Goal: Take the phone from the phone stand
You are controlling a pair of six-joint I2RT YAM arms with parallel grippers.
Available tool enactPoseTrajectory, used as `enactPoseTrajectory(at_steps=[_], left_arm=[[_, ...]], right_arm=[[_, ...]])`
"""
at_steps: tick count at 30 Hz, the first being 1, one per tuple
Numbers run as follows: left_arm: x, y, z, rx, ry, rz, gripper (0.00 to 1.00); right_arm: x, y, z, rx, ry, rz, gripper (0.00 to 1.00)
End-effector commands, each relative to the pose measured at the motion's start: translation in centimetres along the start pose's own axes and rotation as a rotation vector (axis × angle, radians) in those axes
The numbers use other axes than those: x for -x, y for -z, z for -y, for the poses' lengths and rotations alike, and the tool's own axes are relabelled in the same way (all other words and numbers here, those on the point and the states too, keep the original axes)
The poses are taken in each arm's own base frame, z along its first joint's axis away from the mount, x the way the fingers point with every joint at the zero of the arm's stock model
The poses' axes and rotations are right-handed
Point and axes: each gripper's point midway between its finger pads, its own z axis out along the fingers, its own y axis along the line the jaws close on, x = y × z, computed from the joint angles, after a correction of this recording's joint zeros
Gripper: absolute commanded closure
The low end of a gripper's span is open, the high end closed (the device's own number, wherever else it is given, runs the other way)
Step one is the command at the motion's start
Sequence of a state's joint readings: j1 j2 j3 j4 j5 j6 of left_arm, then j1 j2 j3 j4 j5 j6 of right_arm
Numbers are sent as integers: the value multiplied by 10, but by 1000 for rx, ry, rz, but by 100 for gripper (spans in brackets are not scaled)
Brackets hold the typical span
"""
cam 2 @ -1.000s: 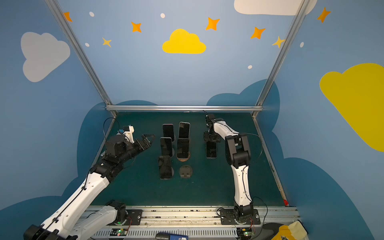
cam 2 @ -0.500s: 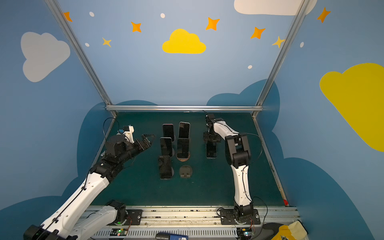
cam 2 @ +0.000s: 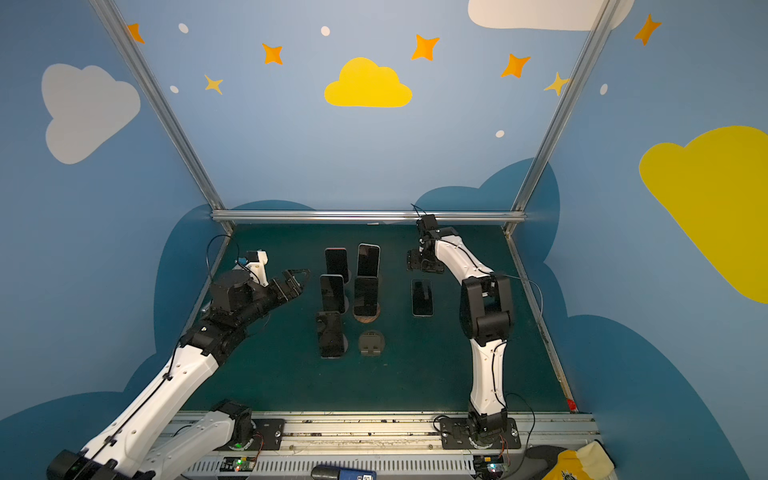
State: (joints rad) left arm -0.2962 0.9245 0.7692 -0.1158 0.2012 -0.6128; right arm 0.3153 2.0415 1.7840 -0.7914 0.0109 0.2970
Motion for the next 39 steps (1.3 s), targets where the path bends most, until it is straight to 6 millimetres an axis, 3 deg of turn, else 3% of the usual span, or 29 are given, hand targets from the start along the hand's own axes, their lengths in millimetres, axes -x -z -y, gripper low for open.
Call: enactPoseTrajectory(at_steps=[1,6,9,13,19,26,33,39], left_arm=[[19,20,11,41,-114,99,1],[4,56,24,76,-219,162,0],[-21,69,34,88,-289,133,0],[-63,78,61,78,-428,99,0],[-125,90,112,89,-488,78,0],[-201,63,149,138,-495,-70,0],[-244,26,128,250,-449,-306,0],[-258,0,98,353,-467,-419,0]], right_arm=[[3,55,-7,62,-44,107,21],[-48,107,0,103,-89,217,22],[-82,120,1,146,-48,276,21],[-111,134,13,160,-33,378,21],[-132,172,37,110,-42,497,18],[-124,188,40,89,-51,512,17],[-114,193,45,54,-50,537,17],[-114,188,48,51,-53,530,16]])
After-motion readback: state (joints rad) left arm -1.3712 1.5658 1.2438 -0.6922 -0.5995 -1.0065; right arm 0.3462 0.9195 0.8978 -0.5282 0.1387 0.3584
